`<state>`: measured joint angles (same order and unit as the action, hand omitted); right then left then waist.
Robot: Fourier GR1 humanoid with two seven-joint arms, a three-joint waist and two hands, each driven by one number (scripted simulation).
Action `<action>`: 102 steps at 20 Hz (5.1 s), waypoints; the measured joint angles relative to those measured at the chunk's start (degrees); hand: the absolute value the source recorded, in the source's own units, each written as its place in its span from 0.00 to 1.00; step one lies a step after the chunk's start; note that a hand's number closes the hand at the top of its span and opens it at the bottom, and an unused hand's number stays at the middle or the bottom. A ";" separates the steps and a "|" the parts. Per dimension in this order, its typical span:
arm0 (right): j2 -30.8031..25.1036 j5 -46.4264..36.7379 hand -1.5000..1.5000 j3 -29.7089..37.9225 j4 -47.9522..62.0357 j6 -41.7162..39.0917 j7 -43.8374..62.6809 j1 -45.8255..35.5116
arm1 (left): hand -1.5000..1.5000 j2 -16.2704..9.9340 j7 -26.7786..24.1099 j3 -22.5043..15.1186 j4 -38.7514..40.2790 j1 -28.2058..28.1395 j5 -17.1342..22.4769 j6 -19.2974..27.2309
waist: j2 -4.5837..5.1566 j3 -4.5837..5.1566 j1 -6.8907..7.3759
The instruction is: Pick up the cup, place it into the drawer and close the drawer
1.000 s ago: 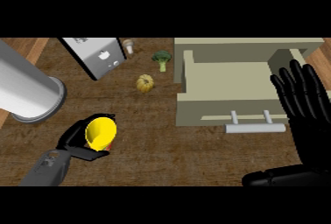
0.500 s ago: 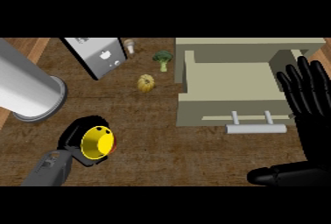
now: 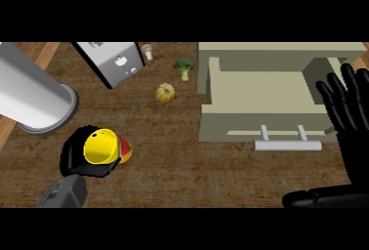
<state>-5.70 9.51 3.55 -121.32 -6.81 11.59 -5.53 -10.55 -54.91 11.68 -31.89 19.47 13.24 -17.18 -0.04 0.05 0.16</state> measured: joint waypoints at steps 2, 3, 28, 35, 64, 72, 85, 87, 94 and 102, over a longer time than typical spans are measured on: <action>0.05 0.00 0.00 0.09 0.72 -0.44 -0.94 0.46 | 1.00 1.38 -0.17 0.11 -2.73 -0.20 0.77 1.08 | -0.04 -0.03 0.02; 0.05 -0.01 0.00 0.04 0.31 -0.23 -0.30 0.52 | 1.00 1.61 0.18 -0.12 -4.74 -0.69 1.13 1.07 | -0.07 -0.05 0.06; 0.68 -1.24 0.00 0.34 2.62 -0.57 -2.85 0.77 | 1.00 10.03 39.41 -13.49 -49.26 11.13 2.38 21.55 | -0.03 -0.07 -0.35; -0.53 0.51 0.00 2.26 4.21 -2.15 -3.74 0.51 | 1.00 10.09 43.57 -13.26 -44.09 21.86 -0.32 25.78 | 0.05 -0.07 -0.58; -0.99 0.97 0.00 2.31 5.43 -3.20 -3.48 -0.77 | 1.00 10.55 36.46 -27.10 -1.90 51.08 13.47 39.87 | 0.65 -0.10 -3.17; -0.47 1.28 0.00 1.27 4.81 -3.29 -3.23 -1.80 | 1.00 10.55 33.89 -34.48 5.67 53.89 17.80 40.70 | 1.02 -0.12 -4.78; 0.46 1.70 0.00 0.22 6.12 -3.46 -4.00 -3.61 | 0.00 10.55 36.55 -44.72 9.58 56.72 21.06 44.52 | 1.54 -0.17 -6.51; 0.49 2.37 0.00 0.58 6.59 -4.04 -4.96 -3.17 | 0.00 10.55 35.93 -45.12 8.84 56.36 22.36 44.57 | 1.53 -0.17 -6.49; 0.25 6.22 0.00 1.36 5.37 -4.80 -2.82 -3.12 | 0.00 10.55 30.47 -43.23 5.43 55.78 28.13 43.08 | 1.18 -0.11 -5.41; -2.69 10.75 1.00 4.12 2.30 -8.28 -1.72 0.09 | 0.00 8.52 29.92 -39.03 -0.93 53.25 31.45 39.89 | 0.13 -0.07 -1.58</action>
<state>-8.39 20.27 7.66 -119.02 -15.09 9.87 -5.44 -2.03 -24.99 -27.35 -32.81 72.72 44.70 22.71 0.08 -0.02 -1.42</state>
